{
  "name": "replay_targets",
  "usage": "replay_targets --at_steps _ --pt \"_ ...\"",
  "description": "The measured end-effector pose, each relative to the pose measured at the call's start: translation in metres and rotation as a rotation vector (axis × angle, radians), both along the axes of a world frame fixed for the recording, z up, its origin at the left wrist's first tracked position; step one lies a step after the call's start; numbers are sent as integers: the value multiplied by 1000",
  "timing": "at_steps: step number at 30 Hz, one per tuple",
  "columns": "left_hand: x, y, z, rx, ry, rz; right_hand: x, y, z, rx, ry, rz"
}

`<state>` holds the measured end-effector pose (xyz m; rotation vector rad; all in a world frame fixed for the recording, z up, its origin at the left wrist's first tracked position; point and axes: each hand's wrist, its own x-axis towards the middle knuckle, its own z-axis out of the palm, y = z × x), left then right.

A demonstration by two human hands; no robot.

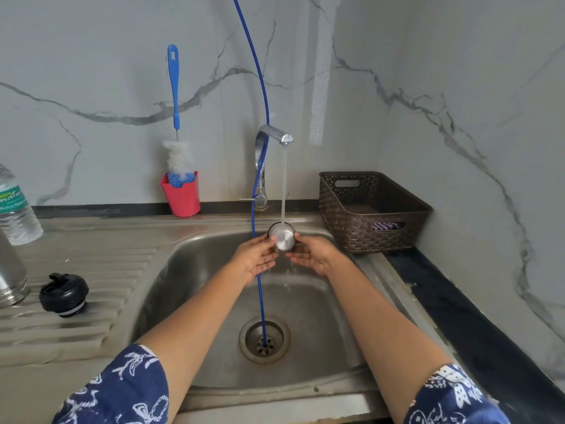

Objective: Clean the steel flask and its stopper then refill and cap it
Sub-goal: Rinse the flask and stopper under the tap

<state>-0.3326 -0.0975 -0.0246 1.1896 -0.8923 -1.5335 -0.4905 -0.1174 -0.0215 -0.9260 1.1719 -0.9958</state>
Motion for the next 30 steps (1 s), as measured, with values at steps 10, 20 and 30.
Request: replay_targets --at_steps 10,20,30 --pt "-4 -5 -11 -59 -8 63 1 -3 -12 -135 150 34" --pt "3 -5 -16 -182 -168 58 11 2 -14 -319 399 -22" --pt "9 -2 -14 -284 -342 20 11 3 -10 -329 499 7"
